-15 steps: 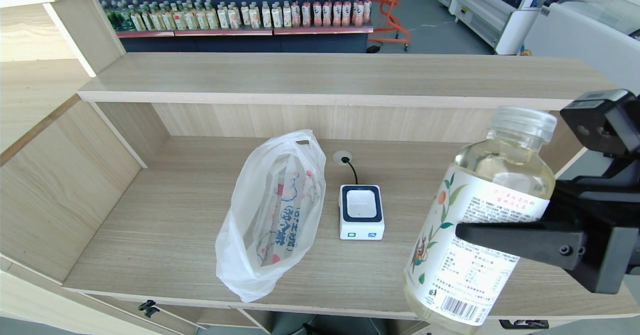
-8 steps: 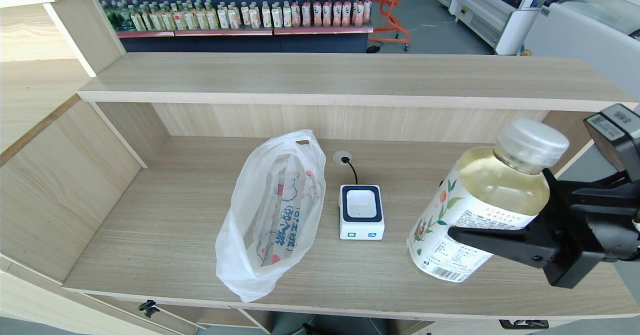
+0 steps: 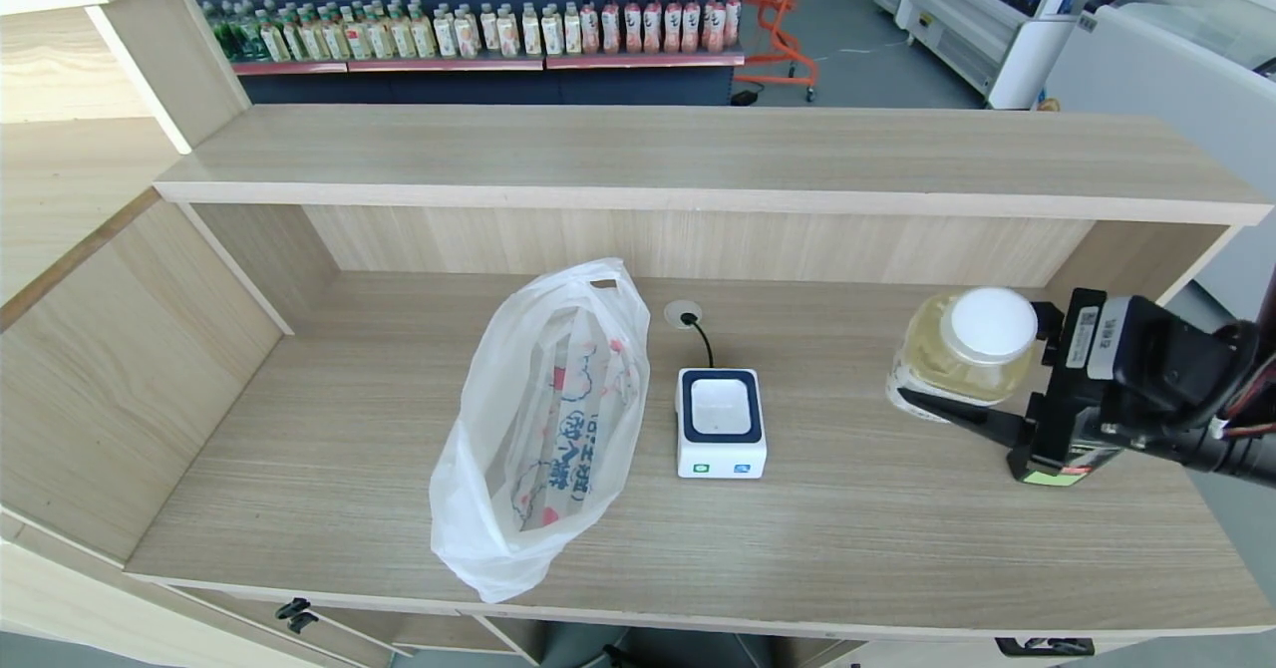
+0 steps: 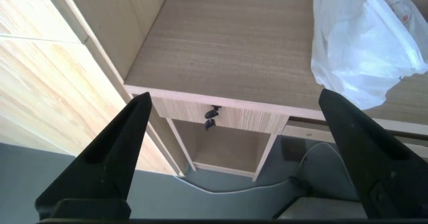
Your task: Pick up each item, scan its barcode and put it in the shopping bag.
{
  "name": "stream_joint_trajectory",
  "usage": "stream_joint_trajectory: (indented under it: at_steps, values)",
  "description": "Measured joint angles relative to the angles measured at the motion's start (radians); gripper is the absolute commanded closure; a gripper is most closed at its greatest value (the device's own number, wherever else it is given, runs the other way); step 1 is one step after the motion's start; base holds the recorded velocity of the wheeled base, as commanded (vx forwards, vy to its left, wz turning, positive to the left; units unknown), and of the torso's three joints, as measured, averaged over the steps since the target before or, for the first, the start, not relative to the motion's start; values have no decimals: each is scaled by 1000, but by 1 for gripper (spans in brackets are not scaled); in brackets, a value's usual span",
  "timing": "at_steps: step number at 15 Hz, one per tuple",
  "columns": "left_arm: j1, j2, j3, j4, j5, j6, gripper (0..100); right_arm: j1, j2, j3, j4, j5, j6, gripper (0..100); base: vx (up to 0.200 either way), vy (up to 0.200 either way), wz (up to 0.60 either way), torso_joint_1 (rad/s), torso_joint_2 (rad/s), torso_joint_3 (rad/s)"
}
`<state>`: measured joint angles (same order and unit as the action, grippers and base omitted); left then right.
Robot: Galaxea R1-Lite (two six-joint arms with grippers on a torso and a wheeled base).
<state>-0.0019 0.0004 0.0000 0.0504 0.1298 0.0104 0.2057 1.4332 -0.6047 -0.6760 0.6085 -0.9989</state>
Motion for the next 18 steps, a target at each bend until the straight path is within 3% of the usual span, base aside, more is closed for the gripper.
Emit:
stream_joint_trajectory:
  at_steps: [5, 16, 18]
  values:
    - [0, 0, 0, 0, 0, 0, 0, -21, 4, -3, -4, -43, -187, 100, 0, 0, 0, 0, 0, 0]
    - [0, 0, 0, 0, 0, 1, 0, -24, 27, -7, -3, -15, -191, 100, 0, 0, 0, 0, 0, 0]
    - [-1, 0, 0, 0, 0, -1, 0, -20, 40, -21, -4, -14, -190, 100, 0, 200, 0, 2, 0, 0]
